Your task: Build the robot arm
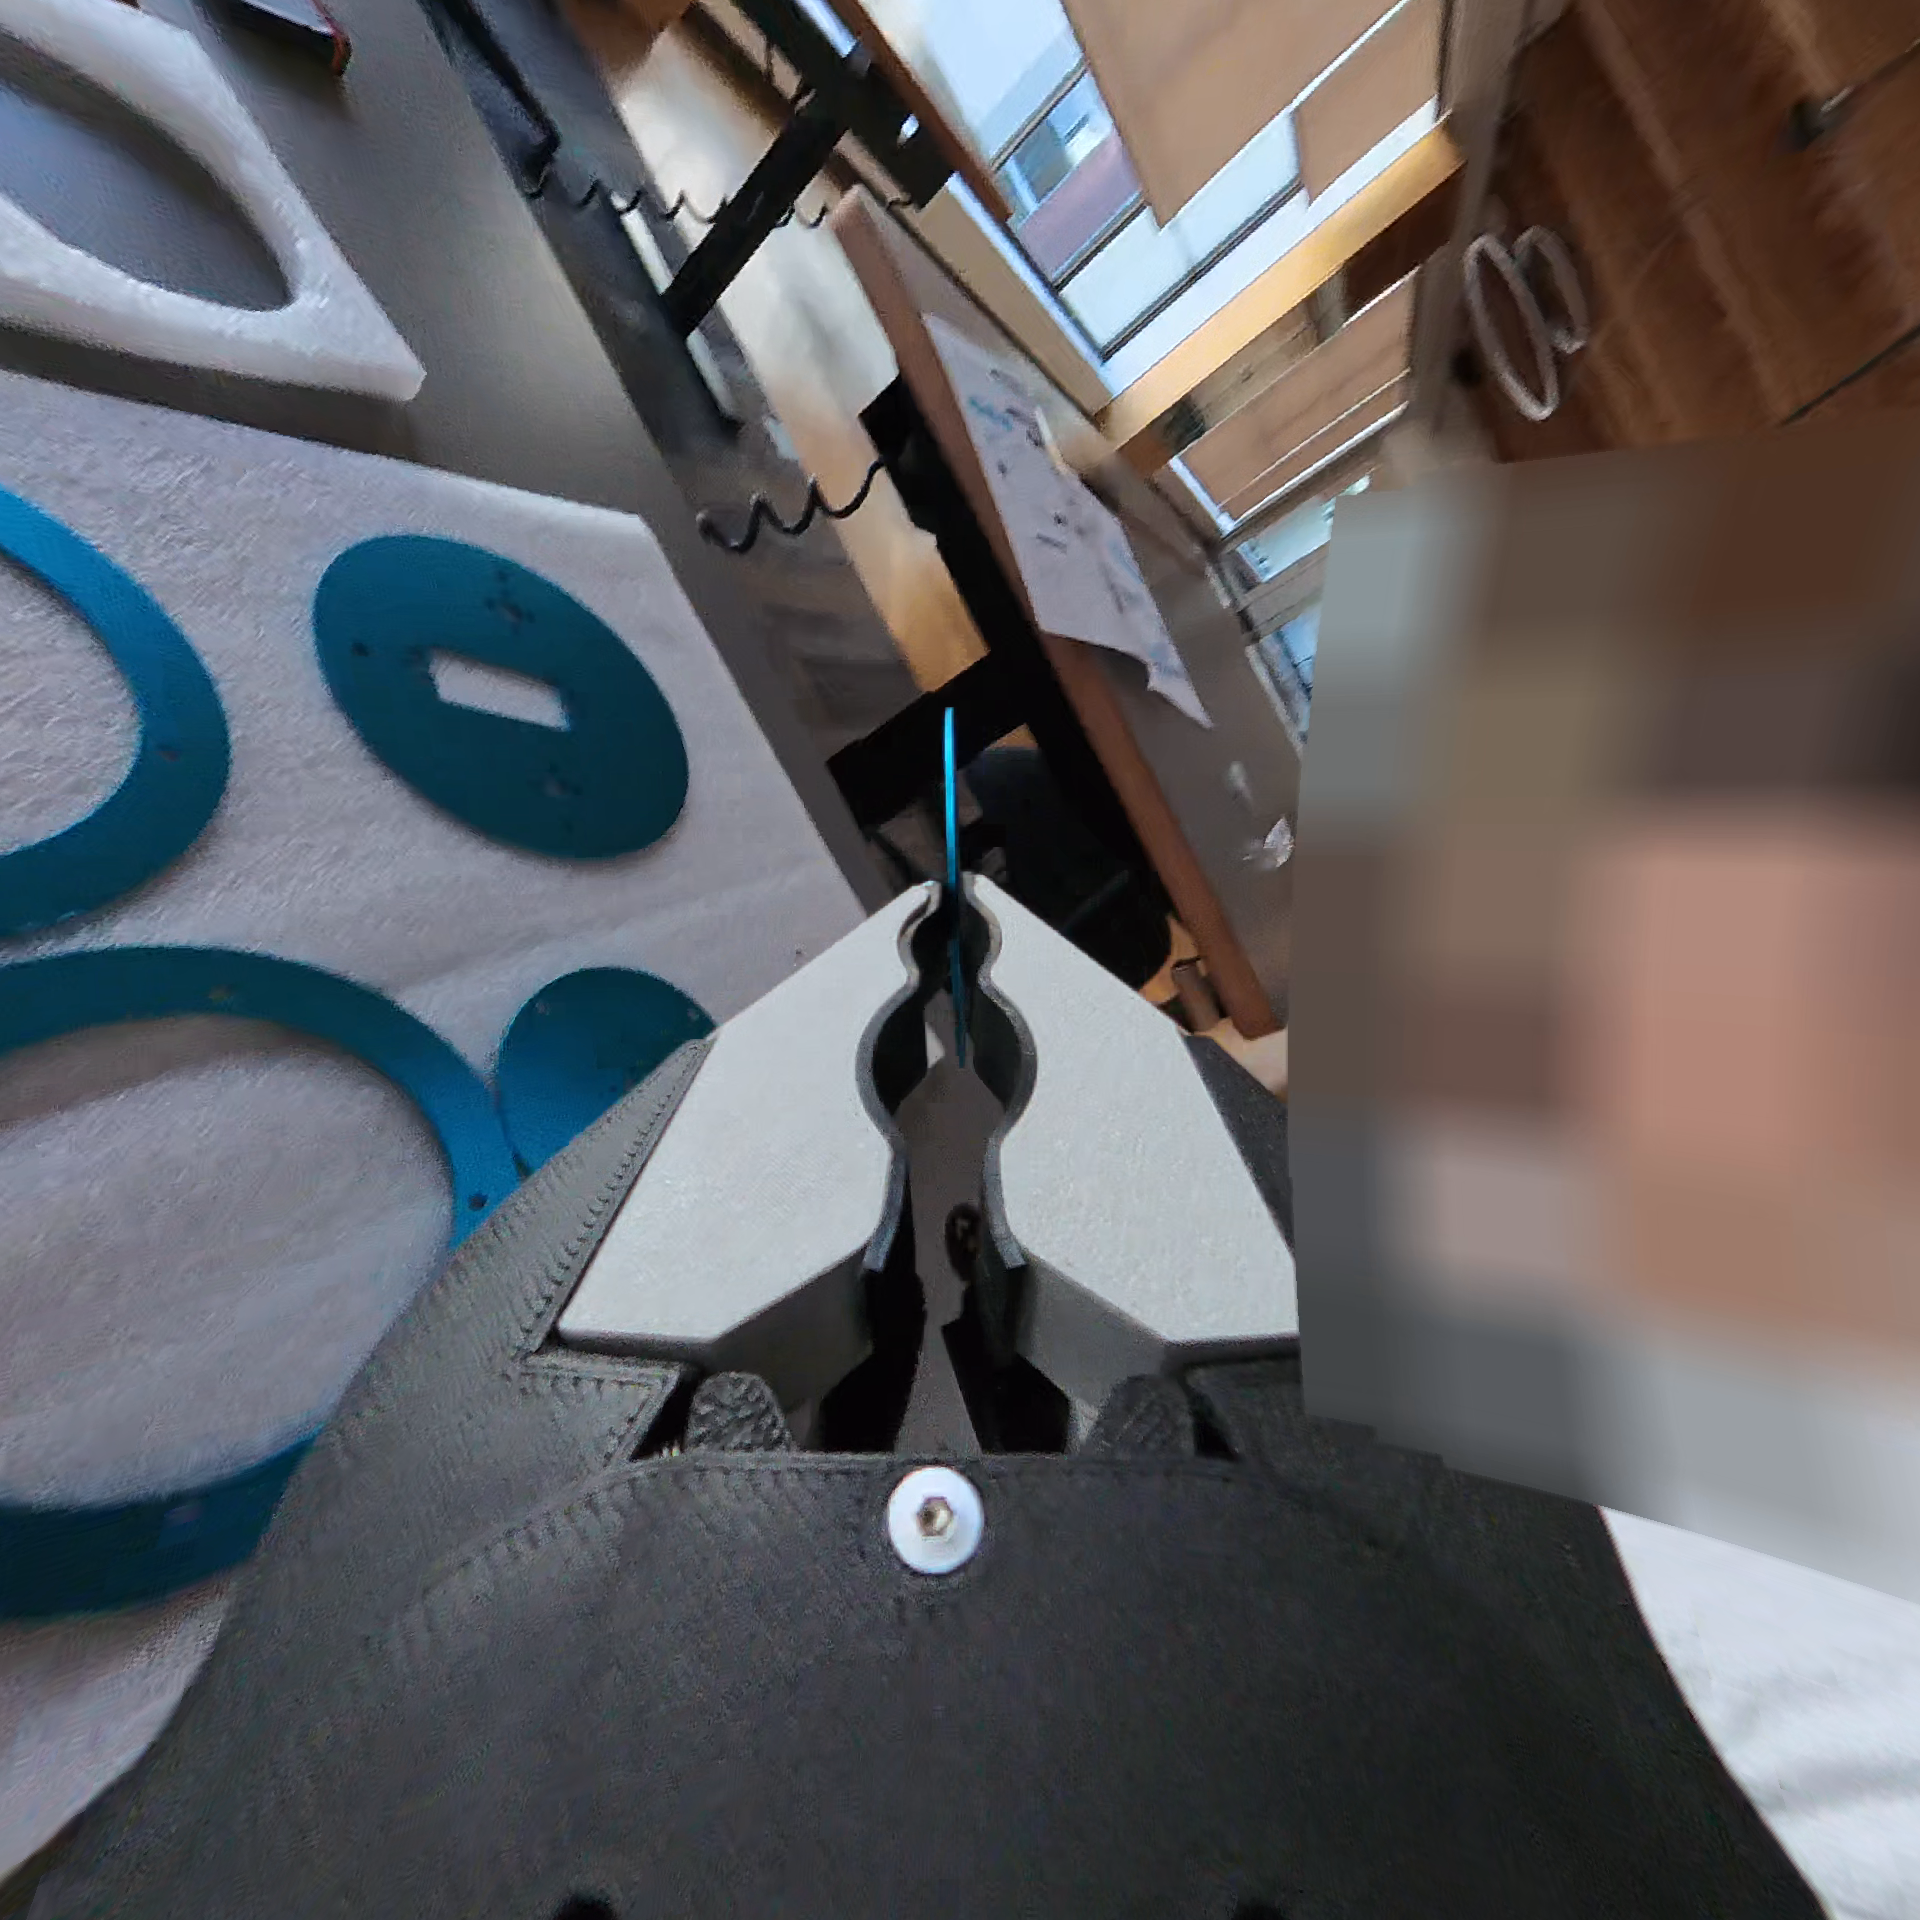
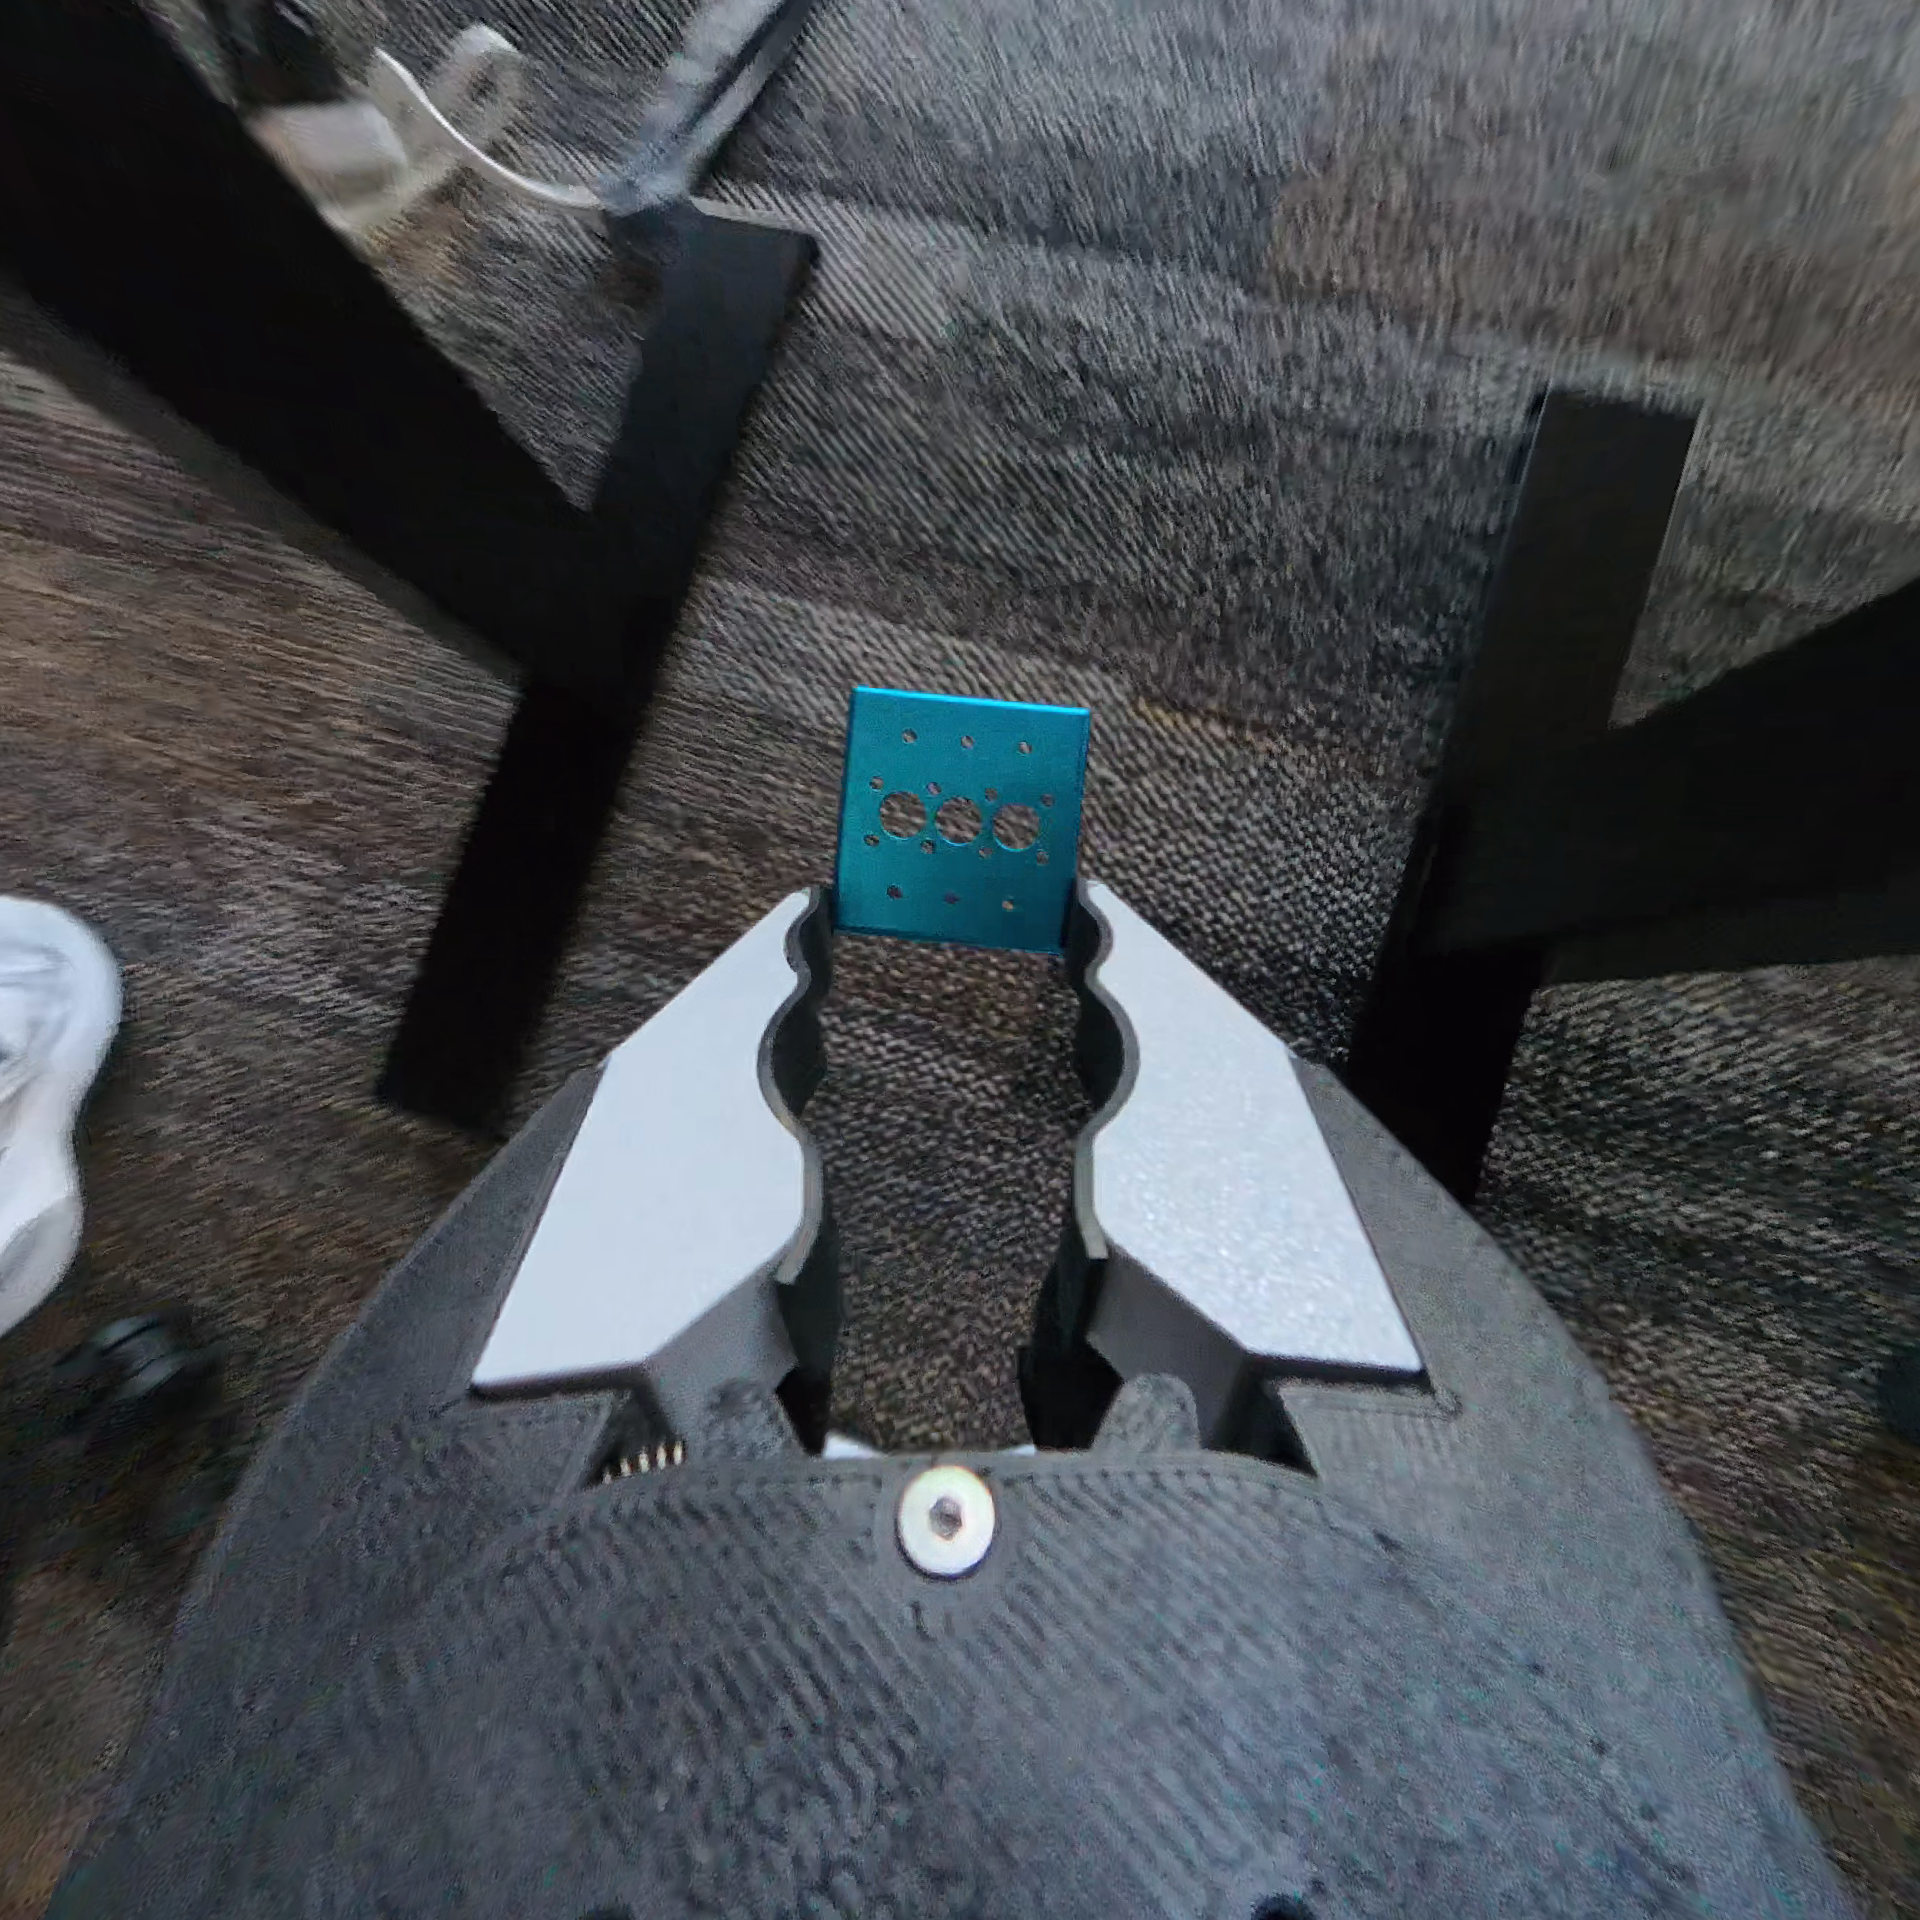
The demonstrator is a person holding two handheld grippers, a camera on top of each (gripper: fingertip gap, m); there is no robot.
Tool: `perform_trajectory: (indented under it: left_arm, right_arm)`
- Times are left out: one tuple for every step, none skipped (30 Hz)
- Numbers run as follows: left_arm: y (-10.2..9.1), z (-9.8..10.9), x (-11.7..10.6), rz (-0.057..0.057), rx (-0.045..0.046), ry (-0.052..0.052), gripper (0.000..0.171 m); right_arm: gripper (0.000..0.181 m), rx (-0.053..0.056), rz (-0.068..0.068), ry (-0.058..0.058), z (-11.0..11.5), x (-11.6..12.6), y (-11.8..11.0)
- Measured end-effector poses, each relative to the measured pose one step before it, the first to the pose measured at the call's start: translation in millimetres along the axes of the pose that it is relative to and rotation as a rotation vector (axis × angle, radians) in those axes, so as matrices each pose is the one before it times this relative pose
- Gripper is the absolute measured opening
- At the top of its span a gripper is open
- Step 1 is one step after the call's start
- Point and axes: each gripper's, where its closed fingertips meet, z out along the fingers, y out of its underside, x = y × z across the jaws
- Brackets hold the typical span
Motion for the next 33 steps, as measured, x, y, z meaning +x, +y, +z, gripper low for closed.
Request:
perform_trajectory:
  left_arm:
    - [3.24, -4.27, -1.56, 0.0130, -0.02196, -0.0372, 0.000]
    - [5.07, -3.74, -2.75, 0.0060, -0.02863, -0.0346, 0.000]
    - [5.63, -3.31, -1.55, 0.0032, -0.02942, -0.0191, 0.000]
    - [3.07, -3.06, 0.06, 0.0053, -0.00246, -0.0009, 0.000]
    - [3.42, -2.56, -1.37, -0.0112, 0.00261, 0.0031, 0.000]
    - [7.02, -1.34, -2.45, -0.0309, -0.02370, 0.0113, 0.000]
    - [5.87, -0.33, -2.41, -0.0301, -0.01434, 0.0222, 0.000]
    - [3.95, 0.52, -5.43, -0.0362, 0.00334, 0.0103, 0.000]
    - [5.47, 2.21, -7.62, -0.0484, -0.01264, 0.0025, 0.000]
    - [6.39, 4.48, -4.56, -0.0433, -0.03307, 0.0240, 0.000]
    - [5.20, 5.98, -2.71, -0.0345, -0.03840, 0.0356, 0.000]
    - [4.16, 5.81, -5.87, -0.0325, -0.03760, 0.0120, 0.000]
    - [4.15, 5.08, -8.44, -0.0232, -0.03818, -0.0126, 0.000]
    - [4.13, 4.42, -8.44, -0.0069, -0.03851, -0.0211, 0.000]
    - [2.70, 3.40, -9.07, -0.0011, -0.02777, -0.0291, 0.000]
    - [0.91, 2.33, -8.56, -0.0034, -0.00925, -0.0294, 0.000]
    - [0.22, 2.24, -5.33, -0.0039, 0.00194, -0.0114, 0.000]
    - [0.72, 2.34, -1.76, -0.0089, 0.00330, 0.0085, 0.000]
    - [0.57, 2.39, -0.63, -0.0143, 0.00712, 0.0146, 0.000]
    - [-0.17, 2.18, -1.46, -0.0146, 0.01123, 0.0089, 0.000]
    - [-0.43, 1.79, -2.07, -0.0119, 0.01083, 0.0044, 0.000]
    - [-0.68, 1.23, -1.75, -0.0117, 0.00982, 0.0065, 0.000]
    - [-0.50, 0.57, -1.08, -0.0140, 0.00745, 0.0117, 0.000]
    - [-0.37, 0.05, -0.12, -0.0127, 0.00611, 0.0164, 0.000]
    - [-0.13, -0.45, 0.34, -0.0081, 0.00592, 0.0134, 0.000]
    - [0.90, -0.56, 0.50, 0.0006, 0.00065, 0.0054, 0.000]
    - [1.45, -0.87, 1.04, 0.0094, -0.00175, 0.0022, 0.000]
    - [0.94, -1.12, 1.01, 0.0105, 0.00260, -0.0027, 0.000]
    - [0.50, -1.36, -0.10, 0.0063, 0.00451, -0.0094, 0.000]
    - [0.38, -0.94, -0.64, 0.0027, 0.00039, -0.0093, 0.000]
    - [0.55, -0.44, -0.79, -0.0011, -0.00616, -0.0065, 0.000]
    - [-0.51, -0.21, -0.46, -0.0009, -0.00074, -0.0030, 0.000]
    - [-1.11, -0.01, 0.95, 0.0027, 0.00401, 0.0044, 0.000]
  right_arm:
    - [0.044, 0.0240, -0.0253, -0.0019, -24.51, -11.46, -17.62]
    - [0.044, 0.0470, -0.0265, -0.0049, -24.69, -10.75, -22.12]
    - [0.044, 0.0419, -0.0273, -0.0083, -24.51, -10.40, -23.12]
    - [0.044, 0.0408, -0.0359, 0.0015, -24.89, -8.64, -23.54]
    - [0.044, 0.0418, -0.0463, -0.0015, -24.27, -8.33, -24.47]
    - [0.044, 0.0319, -0.0475, 0.0160, -23.89, -4.58, -22.99]
    - [0.044, 0.0364, -0.0408, 0.0143, -24.62, -4.41, -23.07]
    - [0.044, 0.0370, -0.0339, 0.0040, -24.01, -4.63, -22.24]
    - [0.044, 0.0337, -0.0261, 0.0102, -23.62, -3.16, -22.30]
    - [0.044, 0.0485, -0.0220, 0.0075, -22.72, -3.53, -23.54]
    - [0.044, 0.0389, -0.0091, -0.0260, -19.50, -8.57, -22.57]
    - [0.044, 0.0185, 0.0044, -0.0526, -15.60, -13.87, -20.31]
    - [0.044, 0.0227, 0.0044, -0.0516, -11.71, -15.81, -20.13]
    - [0.044, 0.0247, -0.0025, -0.0524, -7.83, -17.14, -19.28]
    - [0.044, 0.0179, 0.0016, -0.0549, -4.68, -17.83, -17.47]
    - [0.044, 0.0217, -0.0036, -0.0424, -2.07, -16.12, -16.19]
    - [0.044, 0.0163, -0.0170, -0.0347, 0.60, -14.94, -13.80]
    - [0.044, -0.0016, -0.0205, -0.0274, 3.01, -12.84, -9.44]
    - [0.044, -0.0048, -0.0189, -0.0216, 4.76, -10.83, -7.36]
    - [0.044, -0.0033, -0.0143, -0.0255, 8.31, -9.58, -5.83]
    - [0.044, -0.0038, -0.0057, -0.0321, 8.25, -9.33, -5.16]
    - [0.044, -0.0035, 0.0026, -0.0383, 9.85, -6.67, -4.74]
    - [0.044, -0.0158, 0.0076, -0.0402, 9.37, -6.44, -2.68]
    - [0.044, -0.0193, 0.0076, -0.0430, 10.59, -6.30, -1.32]
    - [0.044, -0.0146, 0.0091, -0.0548, 8.88, -7.71, -1.87]
    - [0.044, -0.0188, 0.0161, -0.0584, 8.01, -7.55, -1.17]
    - [0.044, -0.0124, 0.0148, -0.0511, 6.51, -6.37, -2.03]
    - [0.044, -0.0102, 0.0064, -0.0519, 8.94, -4.76, -3.26]
    - [0.044, -0.0226, 0.0105, -0.0578, 5.56, -5.29, -1.05]
    - [0.044, -0.0153, 0.0164, -0.0528, 5.23, -2.83, -2.32]
    - [0.044, -0.0112, 0.0318, -0.0686, 7.27, -1.98, -2.78]
    - [0.044, -0.0401, 0.0501, -0.0838, 5.98, -3.65, 1.53]
    - [0.044, -0.0501, 0.0457, -0.0758, 5.62, -2.37, 1.91]
